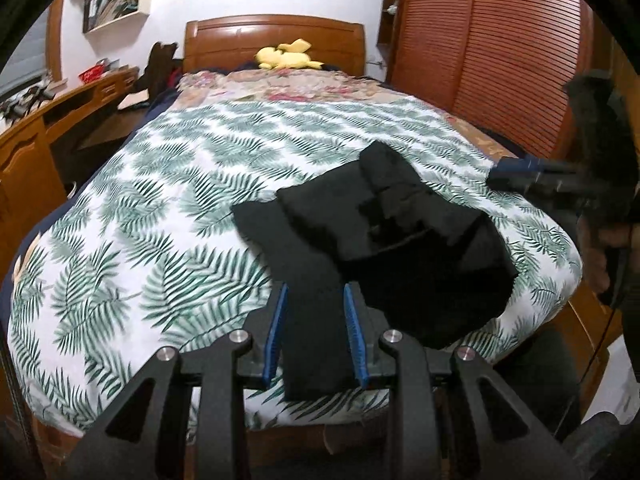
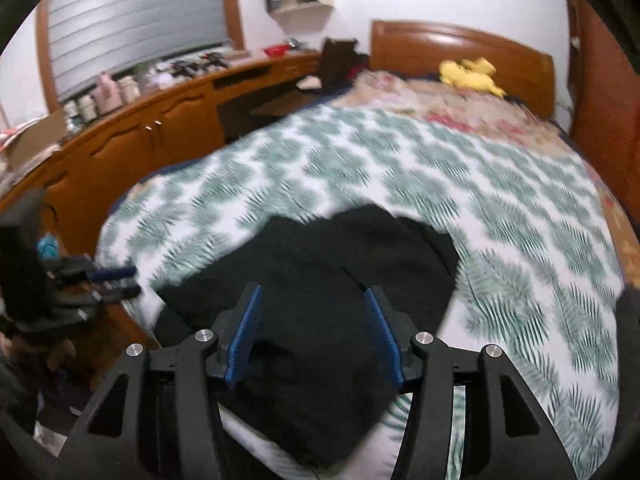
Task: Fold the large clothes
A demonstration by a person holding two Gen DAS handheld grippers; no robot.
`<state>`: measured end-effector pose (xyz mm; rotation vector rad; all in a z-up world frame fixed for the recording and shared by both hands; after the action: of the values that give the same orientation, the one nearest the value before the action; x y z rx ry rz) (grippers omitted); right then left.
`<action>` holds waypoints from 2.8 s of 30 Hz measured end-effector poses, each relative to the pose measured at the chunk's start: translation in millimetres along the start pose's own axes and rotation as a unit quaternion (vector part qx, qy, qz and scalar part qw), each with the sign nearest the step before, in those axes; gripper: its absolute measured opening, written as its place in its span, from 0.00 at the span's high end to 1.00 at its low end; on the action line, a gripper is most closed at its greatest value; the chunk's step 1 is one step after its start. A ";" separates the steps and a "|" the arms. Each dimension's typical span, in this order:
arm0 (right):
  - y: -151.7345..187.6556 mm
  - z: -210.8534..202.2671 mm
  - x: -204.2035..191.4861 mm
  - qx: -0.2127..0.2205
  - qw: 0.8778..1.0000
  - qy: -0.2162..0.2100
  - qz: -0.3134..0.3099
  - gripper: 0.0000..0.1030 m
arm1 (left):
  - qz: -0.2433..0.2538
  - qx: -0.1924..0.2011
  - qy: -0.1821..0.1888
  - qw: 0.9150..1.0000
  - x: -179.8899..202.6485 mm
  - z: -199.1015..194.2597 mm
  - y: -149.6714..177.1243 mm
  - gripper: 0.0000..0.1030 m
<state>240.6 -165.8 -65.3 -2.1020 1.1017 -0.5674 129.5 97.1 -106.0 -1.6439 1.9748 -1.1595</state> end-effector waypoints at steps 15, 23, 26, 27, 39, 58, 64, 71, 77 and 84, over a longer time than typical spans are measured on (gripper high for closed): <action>77.3 37.1 3.3 -0.076 0.996 -0.036 0.035 0.48 | 0.032 -0.003 0.019 0.999 41.5 16.2 -22.8 0.74; 79.2 36.3 5.6 -0.074 0.995 -0.042 0.043 0.48 | 0.034 -0.015 0.023 0.999 48.1 26.9 -21.9 0.74; 80.3 35.1 6.8 -0.072 0.995 -0.043 0.050 0.48 | 0.035 -0.019 0.027 0.999 51.3 30.0 -20.6 0.74; 80.7 34.6 7.1 -0.072 0.995 -0.042 0.052 0.48 | 0.035 -0.020 0.029 0.999 51.8 31.1 -20.2 0.74; 84.6 28.5 10.0 -0.074 0.995 -0.041 0.059 0.48 | 0.012 -0.057 0.038 0.998 40.8 61.8 -5.5 0.74; 80.2 18.3 13.1 -0.066 0.996 -0.033 0.053 0.48 | 0.017 0.022 0.032 0.999 41.9 32.5 -13.4 0.99; 53.7 7.4 -4.1 -0.030 0.999 -0.029 0.026 0.65 | 0.005 0.040 0.004 0.999 15.5 2.6 -9.5 0.99; 32.9 11.8 -46.2 -0.010 0.999 -0.048 -0.013 0.76 | -0.033 0.025 -0.013 0.999 -22.1 -6.8 26.3 0.99; 45.4 35.3 -73.6 -0.038 0.997 -0.047 -0.042 0.77 | -0.054 -0.002 -0.003 0.999 -35.3 11.6 56.7 0.99; 78.0 71.0 -70.2 -0.088 0.994 -0.063 -0.021 0.77 | -0.048 -0.026 0.001 0.998 -30.8 23.7 67.4 0.99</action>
<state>206.3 -112.3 -175.0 -2.2846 1.0704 -0.3622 109.8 117.2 -178.5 -1.7829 1.9607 -1.1525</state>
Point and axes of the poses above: each gripper's, at about its wrist camera, not at the fingertips, and z roughly the way its jaws point, x to its right, y to its underside, the point moved 6 cm from there along z, roughly the way its jaws point, and after that the axes turned 12 degrees about y, right-handed, at the moved point
